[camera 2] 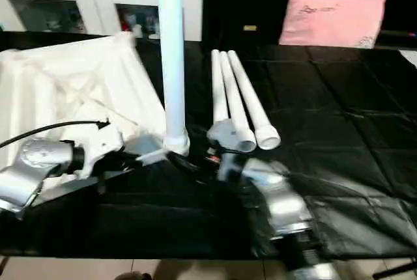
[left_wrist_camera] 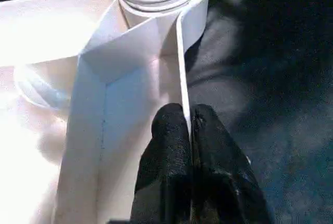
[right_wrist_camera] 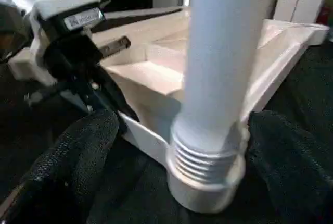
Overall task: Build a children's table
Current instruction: Rotate leg to tighten
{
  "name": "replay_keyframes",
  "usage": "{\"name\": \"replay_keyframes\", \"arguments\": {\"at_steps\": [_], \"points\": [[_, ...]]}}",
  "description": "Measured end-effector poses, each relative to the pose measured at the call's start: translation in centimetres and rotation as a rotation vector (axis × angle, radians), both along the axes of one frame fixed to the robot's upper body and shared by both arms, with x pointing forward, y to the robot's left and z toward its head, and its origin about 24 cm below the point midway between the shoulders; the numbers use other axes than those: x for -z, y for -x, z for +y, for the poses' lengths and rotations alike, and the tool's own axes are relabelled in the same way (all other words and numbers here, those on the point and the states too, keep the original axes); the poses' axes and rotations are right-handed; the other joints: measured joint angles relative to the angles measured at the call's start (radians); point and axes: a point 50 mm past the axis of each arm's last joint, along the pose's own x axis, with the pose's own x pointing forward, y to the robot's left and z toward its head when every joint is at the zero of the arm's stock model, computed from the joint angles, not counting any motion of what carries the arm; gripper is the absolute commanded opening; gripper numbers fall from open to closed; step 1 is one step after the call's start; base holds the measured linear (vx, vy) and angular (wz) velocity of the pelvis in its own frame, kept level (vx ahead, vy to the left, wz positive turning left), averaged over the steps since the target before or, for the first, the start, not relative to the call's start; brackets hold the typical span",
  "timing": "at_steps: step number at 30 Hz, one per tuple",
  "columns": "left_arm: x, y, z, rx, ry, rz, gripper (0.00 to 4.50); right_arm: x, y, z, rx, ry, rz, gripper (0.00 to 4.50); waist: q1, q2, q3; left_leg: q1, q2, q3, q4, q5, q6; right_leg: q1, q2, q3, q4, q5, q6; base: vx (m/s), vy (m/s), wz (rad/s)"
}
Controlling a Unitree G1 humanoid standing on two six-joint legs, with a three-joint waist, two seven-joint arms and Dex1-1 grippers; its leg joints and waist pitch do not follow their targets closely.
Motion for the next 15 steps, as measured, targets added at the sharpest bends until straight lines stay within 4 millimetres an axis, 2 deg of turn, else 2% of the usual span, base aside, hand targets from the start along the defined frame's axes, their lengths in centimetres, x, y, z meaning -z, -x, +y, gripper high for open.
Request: {"name": "replay_keyframes", "arguments": {"at_steps": [6, 12, 15], "points": [[-0.1, 0.5, 0.5, 0.089, -0.023, 0.040, 0.00, -0.3, 0.2, -1.9, -0.102, 0.083, 0.000, 4.38, 0.005, 0.000, 0.000, 0.000, 0.000, 0.000, 0.003, 0.000, 0.000, 0.000, 0.000, 0.000, 0.003, 0.000, 0.000, 0.000, 0.000, 0.00], [-0.2, 0.8, 0.1, 0.169, -0.032, 0.068, 0.00, -0.6, -0.4, -1.2, -0.183, 0.101, -0.007, 4.38, 0.015, 0.000, 0.000, 0.000, 0.001, 0.000, 0.007, 0.000, 0.000, 0.000, -0.001, 0.000, 0.006, 0.000, 0.000, 0.000, 0.000, 0.00], [-0.2, 0.9, 0.1, 0.196, -0.042, 0.079, 0.00, -0.3, -0.7, -0.7, -0.241, 0.119, 0.007, 4.38, 0.013, -0.001, -0.001, -0.001, 0.001, 0.000, 0.010, 0.000, 0.001, 0.000, -0.001, 0.000, 0.008, 0.000, 0.000, 0.000, 0.000, 0.00]]}}
